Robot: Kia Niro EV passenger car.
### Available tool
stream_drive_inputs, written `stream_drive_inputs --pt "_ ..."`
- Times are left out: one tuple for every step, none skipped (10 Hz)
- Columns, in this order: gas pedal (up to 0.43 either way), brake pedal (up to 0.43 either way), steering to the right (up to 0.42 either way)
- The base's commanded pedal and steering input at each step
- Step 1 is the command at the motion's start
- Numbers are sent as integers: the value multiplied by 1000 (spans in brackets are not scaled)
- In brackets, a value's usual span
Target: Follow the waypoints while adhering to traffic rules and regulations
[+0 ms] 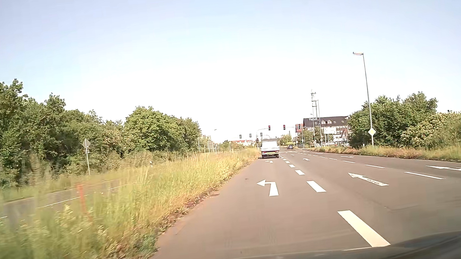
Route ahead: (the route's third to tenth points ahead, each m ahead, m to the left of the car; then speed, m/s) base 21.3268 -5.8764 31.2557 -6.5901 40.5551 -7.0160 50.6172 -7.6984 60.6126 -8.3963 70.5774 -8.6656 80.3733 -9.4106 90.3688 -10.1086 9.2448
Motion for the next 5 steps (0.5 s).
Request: stream_drive_inputs --pt "0 30 24" --pt "0 30 24" --pt "0 30 24" --pt "0 30 24" --pt "0 30 23"
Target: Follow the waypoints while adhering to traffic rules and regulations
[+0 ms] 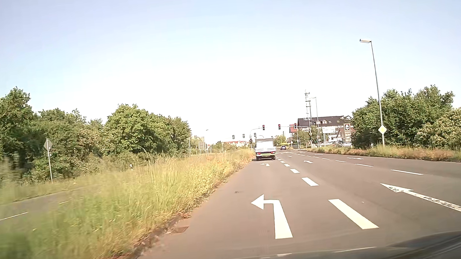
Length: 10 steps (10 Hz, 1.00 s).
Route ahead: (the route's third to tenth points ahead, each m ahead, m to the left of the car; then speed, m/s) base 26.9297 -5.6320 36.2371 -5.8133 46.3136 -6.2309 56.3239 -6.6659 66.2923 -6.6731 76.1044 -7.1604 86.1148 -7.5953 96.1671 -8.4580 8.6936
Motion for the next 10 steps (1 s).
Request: stream_drive_inputs --pt "0 30 23" --pt "0 30 23" --pt "0 30 21" --pt "0 30 21" --pt "0 30 20" --pt "0 30 20" --pt "0 30 20" --pt "0 30 18" --pt "0 24 17" --pt "0 30 16"
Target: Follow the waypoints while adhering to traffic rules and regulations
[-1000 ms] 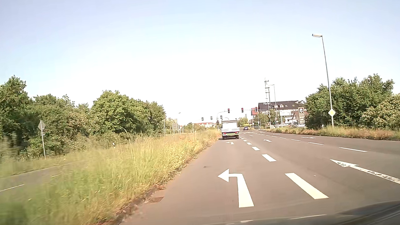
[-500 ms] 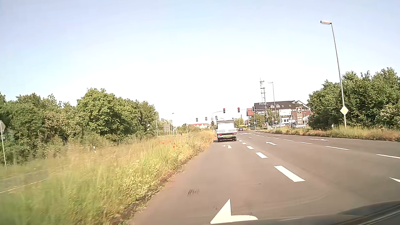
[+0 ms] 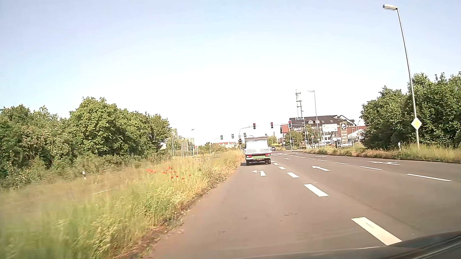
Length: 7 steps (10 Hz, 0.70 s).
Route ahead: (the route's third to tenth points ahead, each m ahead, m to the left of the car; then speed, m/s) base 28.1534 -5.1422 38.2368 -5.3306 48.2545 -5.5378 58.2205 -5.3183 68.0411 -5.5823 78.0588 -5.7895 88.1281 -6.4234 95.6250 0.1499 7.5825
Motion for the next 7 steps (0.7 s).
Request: stream_drive_inputs --pt "0 30 15" --pt "0 30 14" --pt "0 30 11" --pt "0 30 10" --pt "0 30 9" --pt "0 30 9" --pt "0 30 10"
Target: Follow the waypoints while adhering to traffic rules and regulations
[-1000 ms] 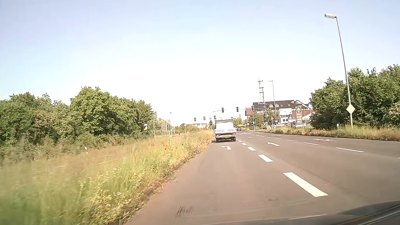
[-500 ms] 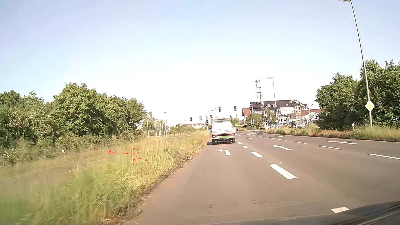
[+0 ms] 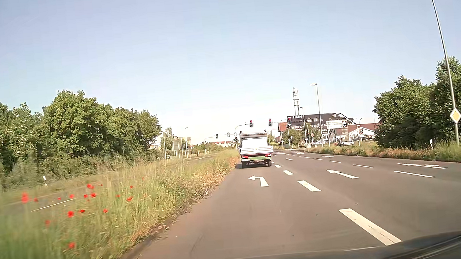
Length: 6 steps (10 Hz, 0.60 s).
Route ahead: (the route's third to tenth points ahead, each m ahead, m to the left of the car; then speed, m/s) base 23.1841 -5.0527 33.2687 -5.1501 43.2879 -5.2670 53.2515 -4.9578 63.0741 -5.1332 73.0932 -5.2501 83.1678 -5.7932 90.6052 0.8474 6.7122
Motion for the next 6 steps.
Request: stream_drive_inputs --pt "0 30 12" --pt "0 30 12" --pt "0 30 11" --pt "0 30 10" --pt "0 30 6" --pt "0 30 6"
